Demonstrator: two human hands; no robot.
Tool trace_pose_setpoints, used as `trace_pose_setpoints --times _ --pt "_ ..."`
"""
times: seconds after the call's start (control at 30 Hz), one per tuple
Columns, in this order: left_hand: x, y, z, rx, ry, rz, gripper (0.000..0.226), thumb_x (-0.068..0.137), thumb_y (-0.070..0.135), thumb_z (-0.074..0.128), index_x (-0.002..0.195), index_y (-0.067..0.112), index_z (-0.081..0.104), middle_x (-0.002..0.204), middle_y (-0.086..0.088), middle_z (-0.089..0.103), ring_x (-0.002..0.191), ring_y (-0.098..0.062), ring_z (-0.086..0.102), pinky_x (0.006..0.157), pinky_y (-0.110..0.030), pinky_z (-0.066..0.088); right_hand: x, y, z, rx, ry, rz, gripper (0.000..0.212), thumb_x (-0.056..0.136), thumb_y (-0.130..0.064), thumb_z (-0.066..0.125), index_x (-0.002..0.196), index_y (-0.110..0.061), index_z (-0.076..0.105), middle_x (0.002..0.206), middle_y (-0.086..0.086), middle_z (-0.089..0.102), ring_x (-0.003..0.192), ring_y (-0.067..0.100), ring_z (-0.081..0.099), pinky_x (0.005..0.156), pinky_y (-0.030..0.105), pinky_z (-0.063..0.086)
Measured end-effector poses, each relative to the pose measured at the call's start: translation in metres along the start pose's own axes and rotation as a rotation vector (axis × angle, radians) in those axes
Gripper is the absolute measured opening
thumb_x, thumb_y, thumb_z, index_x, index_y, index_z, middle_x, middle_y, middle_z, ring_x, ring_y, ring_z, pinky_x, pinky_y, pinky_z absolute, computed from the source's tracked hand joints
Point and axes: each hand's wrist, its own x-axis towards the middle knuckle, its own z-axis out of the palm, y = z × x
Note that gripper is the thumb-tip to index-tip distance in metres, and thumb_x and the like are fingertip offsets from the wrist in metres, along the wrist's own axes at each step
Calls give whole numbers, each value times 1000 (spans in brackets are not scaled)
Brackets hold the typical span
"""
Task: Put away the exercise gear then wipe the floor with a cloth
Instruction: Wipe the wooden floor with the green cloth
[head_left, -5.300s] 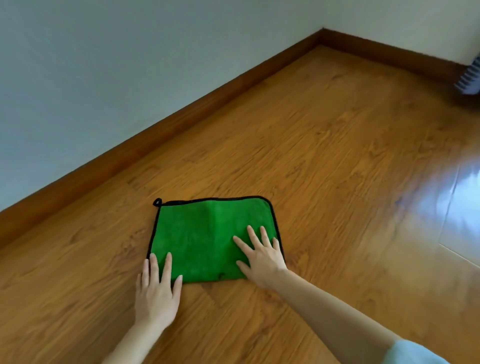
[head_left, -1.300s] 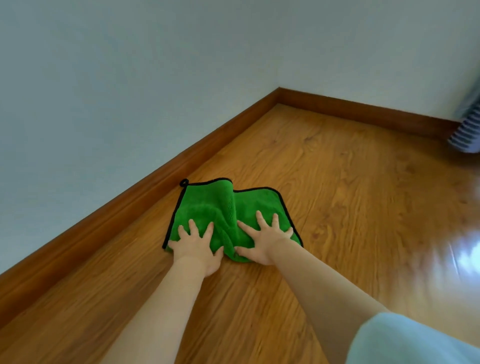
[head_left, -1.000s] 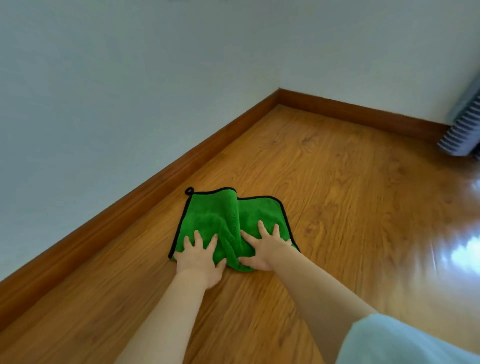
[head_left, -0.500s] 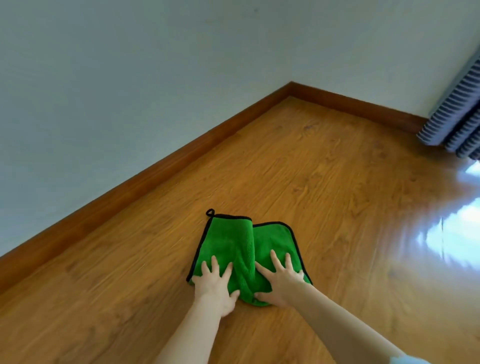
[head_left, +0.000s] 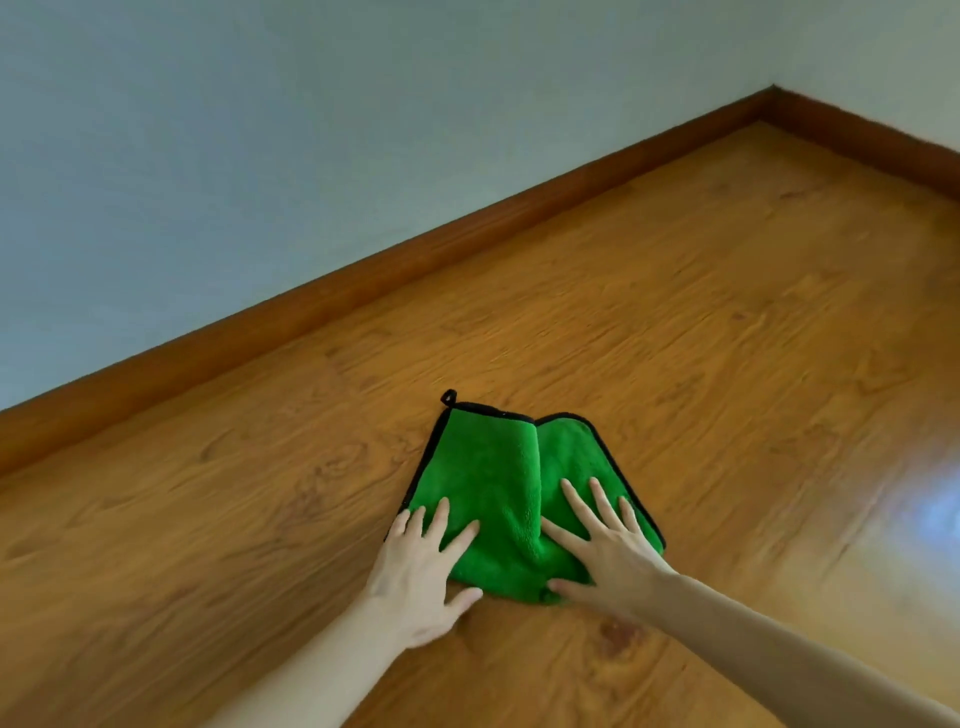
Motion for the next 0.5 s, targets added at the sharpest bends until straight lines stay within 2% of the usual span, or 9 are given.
trace_pose_setpoints --times 0.07,0.1,0.17,0.23,0.27,0.3,0.37,0.4,0.5 --pt "-23 -22 14 -27 12 -70 102 56 72 -26 147 33 -4 157 -14 -3 142 -33 12 117 -44 9 22 -27 -4 -33 4 -56 95 51 -82 -6 140 -50 -14 143 1 -37 130 31 -36 112 57 -9" --pt "-33 -34 22 -39 41 -119 100 59 72 -27 148 33 -2 157 -15 1 141 -34 17 116 -44 14 34 -41 -6 -56 15 -79 94 54 -84 -4 141 -49 -14 146 2 -35 134 34 -33 112 58 -8" --pt "-53 -59 34 -53 107 -241 89 77 66 -21 146 31 23 150 -22 26 128 -40 42 105 -48 36 59 -69 -11 -106 45 -108 83 71 -84 10 143 -48 -12 152 6 -29 138 39 -26 111 60 -7" --pt "-74 -85 47 -107 111 -352 78 92 57 -6 130 24 54 126 -23 56 98 -39 64 81 -47 54 80 -100 -15 -123 69 -126 75 84 -73 24 144 -46 -12 154 8 -25 139 41 -23 110 61 -6" --pt "-85 -94 52 -117 145 -398 74 93 55 -1 127 23 57 121 -22 60 93 -37 66 77 -47 55 89 -116 -18 -128 76 -134 74 86 -71 27 144 -46 -12 154 9 -25 139 41 -23 110 61 -6" --pt "-97 -101 58 -105 147 -436 69 94 55 2 131 26 53 126 -20 58 98 -36 64 82 -48 54 95 -134 -20 -137 80 -146 74 87 -70 27 144 -45 -12 154 9 -25 139 42 -23 110 62 -6" --pt "-122 -113 72 -95 162 -481 60 94 57 9 143 33 31 143 -16 42 115 -34 53 97 -47 43 102 -165 -20 -158 84 -188 73 88 -67 28 145 -45 -11 154 10 -25 139 43 -23 110 62 -6" --pt "-134 -115 80 -100 194 -482 60 94 58 9 143 33 31 143 -15 42 114 -34 52 96 -47 43 103 -177 -19 -166 85 -214 72 89 -65 29 145 -45 -11 154 10 -25 138 43 -23 110 62 -6" --pt "-166 -112 101 -122 82 -505 69 94 55 4 127 26 57 115 -15 65 85 -31 63 67 -40 56 93 -198 -9 -192 91 -305 71 89 -63 30 145 -45 -10 154 9 -25 138 42 -24 110 62 -7"
